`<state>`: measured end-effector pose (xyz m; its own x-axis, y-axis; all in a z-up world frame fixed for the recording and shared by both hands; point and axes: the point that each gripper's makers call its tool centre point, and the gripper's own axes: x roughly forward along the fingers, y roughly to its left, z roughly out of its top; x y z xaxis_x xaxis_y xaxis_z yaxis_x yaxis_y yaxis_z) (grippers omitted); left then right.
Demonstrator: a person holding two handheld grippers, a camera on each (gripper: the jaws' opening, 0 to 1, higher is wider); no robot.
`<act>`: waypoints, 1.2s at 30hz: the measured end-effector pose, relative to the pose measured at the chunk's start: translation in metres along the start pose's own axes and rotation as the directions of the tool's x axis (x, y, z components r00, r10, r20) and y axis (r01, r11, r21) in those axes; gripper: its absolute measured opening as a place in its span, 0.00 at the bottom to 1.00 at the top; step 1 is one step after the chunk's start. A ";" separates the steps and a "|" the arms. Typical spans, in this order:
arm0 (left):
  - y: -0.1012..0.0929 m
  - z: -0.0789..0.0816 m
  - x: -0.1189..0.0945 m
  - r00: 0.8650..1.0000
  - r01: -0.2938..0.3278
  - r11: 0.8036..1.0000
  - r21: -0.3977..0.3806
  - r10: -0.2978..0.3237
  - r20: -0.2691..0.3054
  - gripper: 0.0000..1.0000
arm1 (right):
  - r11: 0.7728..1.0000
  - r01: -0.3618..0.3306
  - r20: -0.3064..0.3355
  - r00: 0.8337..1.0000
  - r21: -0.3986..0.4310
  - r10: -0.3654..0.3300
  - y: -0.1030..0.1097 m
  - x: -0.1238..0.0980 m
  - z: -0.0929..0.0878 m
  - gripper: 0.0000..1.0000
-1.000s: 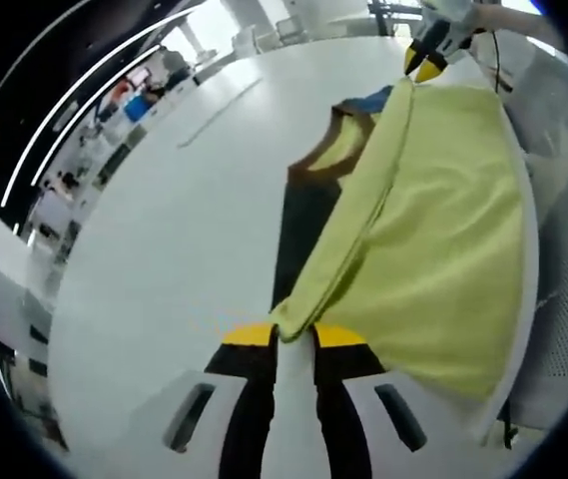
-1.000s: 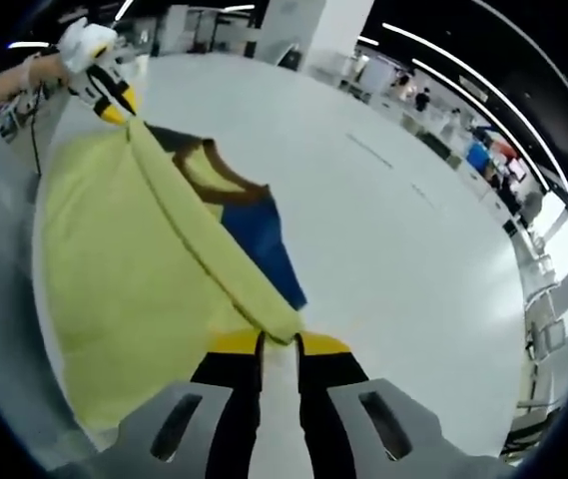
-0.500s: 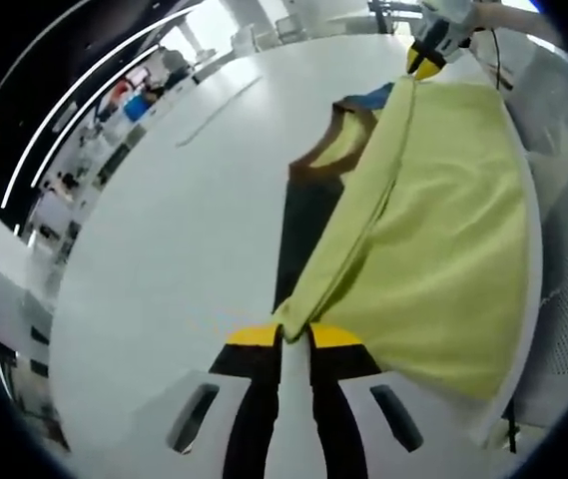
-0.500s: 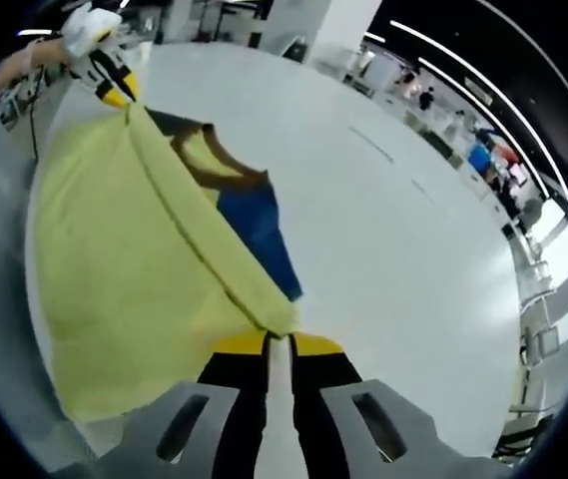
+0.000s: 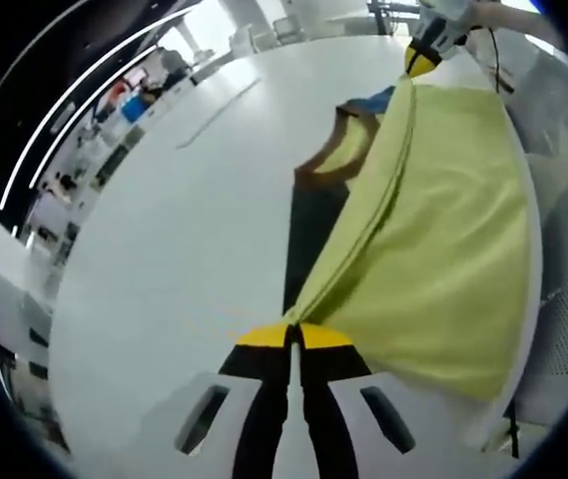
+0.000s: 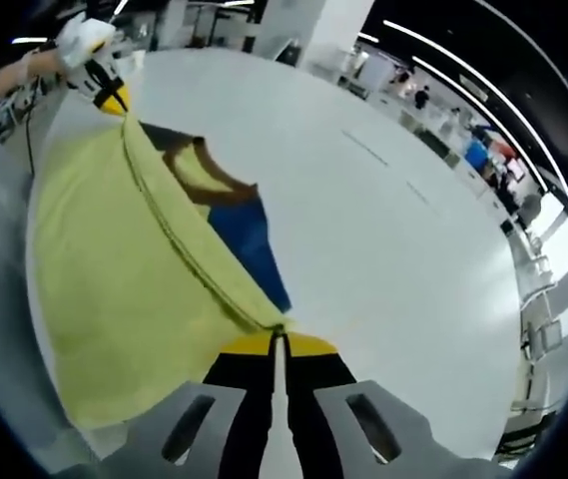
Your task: Fold the garment on the visible template until the final outline fits inside the template.
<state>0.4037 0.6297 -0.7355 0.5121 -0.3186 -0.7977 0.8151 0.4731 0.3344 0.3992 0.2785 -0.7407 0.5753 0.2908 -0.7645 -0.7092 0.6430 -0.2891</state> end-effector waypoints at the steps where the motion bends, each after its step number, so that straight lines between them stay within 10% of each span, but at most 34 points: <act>1: 0.001 0.000 0.000 1.000 0.000 1.000 0.000 0.000 0.000 0.00 | 1.000 0.000 0.001 1.000 0.004 0.000 -0.001 0.000 0.000 0.03; 36: 0.020 0.000 0.022 1.000 -0.004 0.997 -0.080 0.003 -0.014 0.00 | 0.995 -0.015 -0.014 1.000 0.101 0.017 -0.020 0.026 0.001 0.03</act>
<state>0.4312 0.6321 -0.7461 0.5105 -0.3061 -0.8036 0.7891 0.5381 0.2963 0.4285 0.2740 -0.7542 0.5575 0.2917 -0.7772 -0.6733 0.7065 -0.2178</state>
